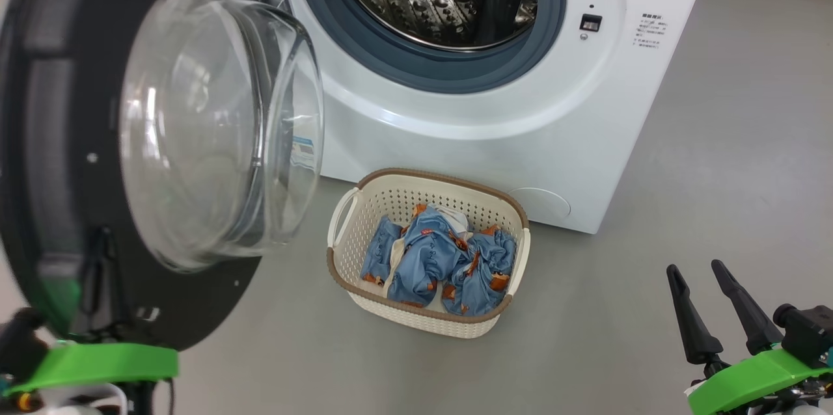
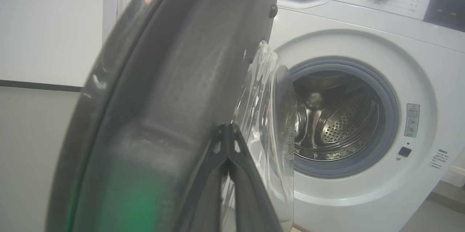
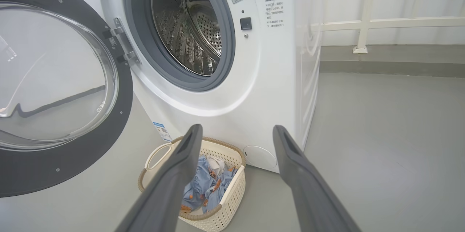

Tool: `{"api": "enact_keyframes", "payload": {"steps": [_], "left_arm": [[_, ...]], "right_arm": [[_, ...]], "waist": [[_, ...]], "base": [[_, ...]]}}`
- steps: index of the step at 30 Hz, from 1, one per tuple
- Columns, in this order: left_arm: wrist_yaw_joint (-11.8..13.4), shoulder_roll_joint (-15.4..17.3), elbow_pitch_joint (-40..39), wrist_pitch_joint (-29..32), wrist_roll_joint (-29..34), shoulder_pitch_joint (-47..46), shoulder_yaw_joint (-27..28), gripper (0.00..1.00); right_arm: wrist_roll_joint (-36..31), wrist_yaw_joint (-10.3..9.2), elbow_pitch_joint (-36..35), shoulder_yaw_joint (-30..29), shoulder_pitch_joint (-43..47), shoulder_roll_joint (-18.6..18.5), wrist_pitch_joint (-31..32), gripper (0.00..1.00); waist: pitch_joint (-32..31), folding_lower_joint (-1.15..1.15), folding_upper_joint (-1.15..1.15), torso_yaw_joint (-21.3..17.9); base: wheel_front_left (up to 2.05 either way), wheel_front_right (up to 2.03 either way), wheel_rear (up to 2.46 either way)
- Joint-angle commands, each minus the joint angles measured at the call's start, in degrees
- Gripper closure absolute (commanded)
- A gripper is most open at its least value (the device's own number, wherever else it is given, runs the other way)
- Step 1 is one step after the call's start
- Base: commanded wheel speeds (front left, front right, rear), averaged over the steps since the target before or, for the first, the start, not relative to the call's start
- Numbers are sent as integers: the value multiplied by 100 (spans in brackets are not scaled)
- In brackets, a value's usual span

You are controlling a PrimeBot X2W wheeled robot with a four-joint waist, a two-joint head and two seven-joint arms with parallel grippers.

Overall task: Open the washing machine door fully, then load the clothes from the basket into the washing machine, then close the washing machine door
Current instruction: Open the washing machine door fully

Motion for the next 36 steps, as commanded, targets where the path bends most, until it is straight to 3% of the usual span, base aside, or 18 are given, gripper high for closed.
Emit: {"api": "enact_keyframes", "payload": {"steps": [1, 36], "left_arm": [[25, 285, -1, -60, 69, -332, 480, 100], [-549, 717, 2045, -60, 1297, -2245, 3075, 100]], "right_arm": [[8, 33, -140, 127, -16, -150, -71, 0], [-22, 33, -303, 204, -777, -716, -71, 0]], "waist": [[49, 0, 0, -13], [1502, 0, 0, -16]], "base": [[0, 0, 0], [0, 0, 0]]}}
